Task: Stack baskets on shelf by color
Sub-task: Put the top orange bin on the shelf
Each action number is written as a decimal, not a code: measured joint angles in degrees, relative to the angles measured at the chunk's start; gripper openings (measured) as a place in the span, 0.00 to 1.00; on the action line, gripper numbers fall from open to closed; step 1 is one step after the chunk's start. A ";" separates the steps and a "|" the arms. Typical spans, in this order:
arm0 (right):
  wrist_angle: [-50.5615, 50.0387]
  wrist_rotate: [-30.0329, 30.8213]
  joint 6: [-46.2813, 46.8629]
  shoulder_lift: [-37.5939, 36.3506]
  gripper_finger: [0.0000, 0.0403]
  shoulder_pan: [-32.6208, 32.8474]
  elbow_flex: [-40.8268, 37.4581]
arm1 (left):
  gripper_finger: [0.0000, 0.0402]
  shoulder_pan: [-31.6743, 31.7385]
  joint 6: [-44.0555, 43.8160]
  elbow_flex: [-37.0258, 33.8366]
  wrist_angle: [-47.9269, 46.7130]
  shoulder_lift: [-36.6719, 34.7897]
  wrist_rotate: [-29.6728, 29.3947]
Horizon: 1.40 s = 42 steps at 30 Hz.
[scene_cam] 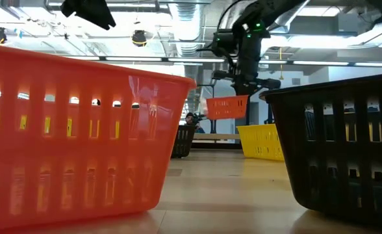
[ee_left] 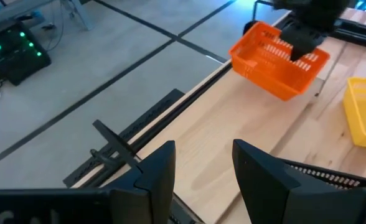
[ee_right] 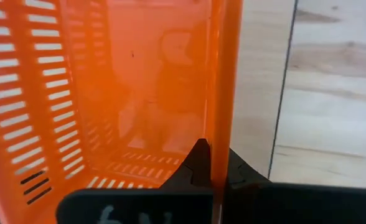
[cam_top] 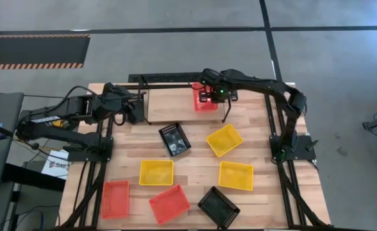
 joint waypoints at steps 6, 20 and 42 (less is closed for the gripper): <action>0.63 0.60 2.13 -0.74 0.00 -0.64 -2.97 | 0.37 1.81 0.07 0.00 0.00 0.00 1.52; 1.93 -1.99 0.80 -0.13 0.00 0.80 0.13 | 0.37 3.26 0.26 0.00 0.05 0.00 2.14; 4.52 2.47 -5.04 0.07 0.00 7.46 17.49 | 0.37 3.26 0.31 0.00 0.09 0.00 3.10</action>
